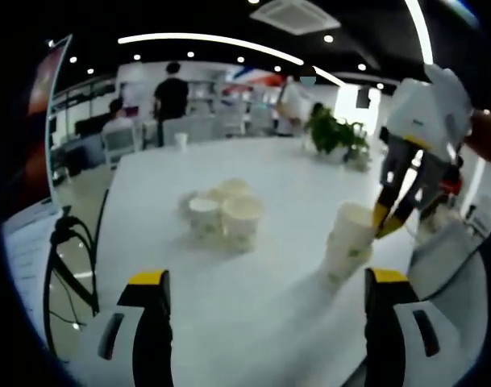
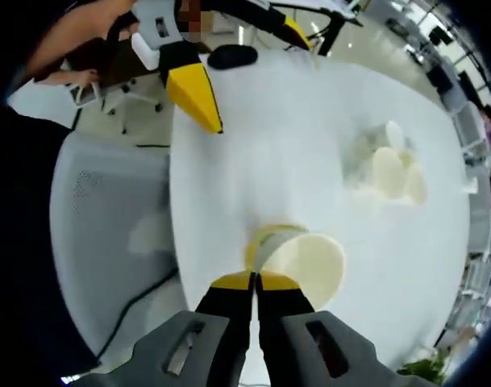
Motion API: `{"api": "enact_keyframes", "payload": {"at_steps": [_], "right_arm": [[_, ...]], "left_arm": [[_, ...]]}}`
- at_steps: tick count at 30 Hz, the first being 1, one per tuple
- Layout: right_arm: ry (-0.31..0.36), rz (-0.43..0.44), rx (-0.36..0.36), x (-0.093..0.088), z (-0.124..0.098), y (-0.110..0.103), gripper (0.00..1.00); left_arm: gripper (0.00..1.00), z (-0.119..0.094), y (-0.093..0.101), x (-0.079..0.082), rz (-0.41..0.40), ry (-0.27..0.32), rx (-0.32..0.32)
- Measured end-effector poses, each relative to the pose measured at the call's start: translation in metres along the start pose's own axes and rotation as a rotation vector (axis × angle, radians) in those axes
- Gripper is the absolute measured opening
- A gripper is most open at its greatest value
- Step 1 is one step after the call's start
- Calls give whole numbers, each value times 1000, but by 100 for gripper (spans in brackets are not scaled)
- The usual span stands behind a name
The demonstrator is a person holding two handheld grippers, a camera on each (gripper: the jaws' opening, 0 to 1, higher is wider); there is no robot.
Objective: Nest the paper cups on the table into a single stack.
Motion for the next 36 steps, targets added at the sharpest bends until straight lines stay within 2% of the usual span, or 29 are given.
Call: {"api": "enact_keyframes", "payload": {"at_steps": [12,36], "right_arm": [[-2,18,14,-6,19,6,0],[44,44,35,-11,23,8,0]], "left_arm": [[98,-1,-1,-2,-5,-4,3],[98,2,0,-1,-5,-8,0]]}}
Point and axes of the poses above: the point that each gripper's makers call its tool centre point, and the gripper's own axes: z roughly forward along the fingers, y roughly to its right, x roughly out of its top, the point moved 7 cm from there along -z, roughly backward along the fingers, and after that the axes turned 8 degrees about y, right-handed, at the moved point
